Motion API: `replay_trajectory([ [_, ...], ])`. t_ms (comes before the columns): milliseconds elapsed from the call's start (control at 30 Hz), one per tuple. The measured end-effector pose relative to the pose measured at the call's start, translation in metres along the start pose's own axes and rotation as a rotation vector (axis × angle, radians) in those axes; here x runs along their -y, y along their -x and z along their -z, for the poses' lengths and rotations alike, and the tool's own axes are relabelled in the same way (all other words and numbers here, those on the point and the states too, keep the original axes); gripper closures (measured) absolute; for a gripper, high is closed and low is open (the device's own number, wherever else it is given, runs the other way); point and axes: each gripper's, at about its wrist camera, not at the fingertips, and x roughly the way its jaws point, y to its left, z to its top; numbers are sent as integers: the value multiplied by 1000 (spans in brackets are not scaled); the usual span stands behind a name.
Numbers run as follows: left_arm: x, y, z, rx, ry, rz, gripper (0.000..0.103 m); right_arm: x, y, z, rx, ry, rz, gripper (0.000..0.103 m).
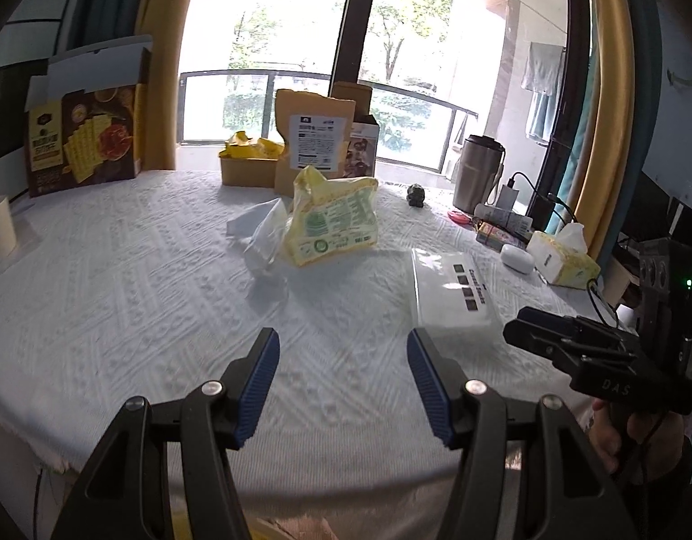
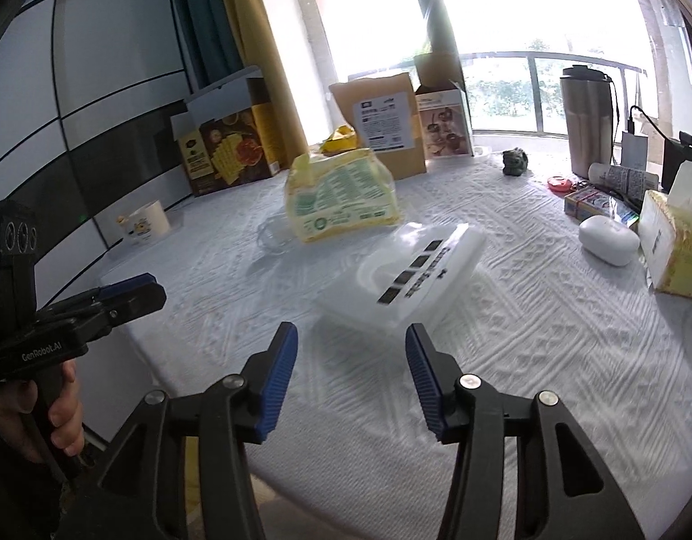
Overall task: Collect trash
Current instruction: 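Grasp the white Casual Socks packet with the right tool, then close the left tool on the yellow-green snack bag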
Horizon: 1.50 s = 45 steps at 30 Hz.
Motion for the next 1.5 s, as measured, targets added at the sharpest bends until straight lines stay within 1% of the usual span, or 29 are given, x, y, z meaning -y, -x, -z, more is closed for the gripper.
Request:
replay_trajectory([
  [67, 2, -7, -5, 0, -14, 11, 44, 3, -4, -5, -1, -3, 14, 52],
  [300, 2, -29, -17, -5, -35, 37, 44, 15, -18, -19, -16, -21, 63, 47],
  [500, 2, -48, -32, -13, -50, 54, 44, 30, -36, -32, -59, -67, 99, 45],
  [567, 1, -52, -36, -9, -52, 57, 44, 35, -45, -36, -81, -90, 99, 42],
  [733, -5, -61, -44, -6, -39, 62, 44, 46, -64, -41, -144, -180, 55, 42],
  [833, -9, -66, -47, -17, -29, 63, 44, 44, -71, -38, -170, -176, 49, 42],
  [900, -11, -68, -49, -21, -27, 65, 44, 38, -70, -35, -168, -146, 64, 42],
  [933, -12, -69, -50, -25, -30, 66, 44, 35, -71, -35, -173, -132, 68, 50],
  [967, -12, -71, -51, -27, -32, 65, 44, 33, -74, -35, -182, -122, 74, 66],
  [1000, -13, -73, -52, -31, -33, 63, 44, 31, -75, -34, -185, -110, 89, 72],
  [1033, -14, -75, -54, -35, -34, 64, 44, 29, -76, -33, -185, -97, 91, 86],
  [1067, -14, -77, -55, -40, -35, 64, 44, 28, -76, -33, -186, -90, 86, 92],
  [1167, -16, -84, -59, -53, -35, 60, 44, 25, -68, -32, -139, -73, 78, 99],
  [1233, -17, -89, -62, -62, -34, 51, 44, 27, -60, -32, -97, -83, 84, 100],
  [1367, -20, -104, -72, -81, -45, 36, 43, 35, -43, -36, -45, -106, 94, 100],
  [1433, -21, -112, -78, -79, -52, 28, 41, 39, -34, -41, -17, -103, 105, 100],
  [1500, -23, -120, -85, -70, -48, 10, 36, 44, -25, -46, 11, -103, 113, 100],
])
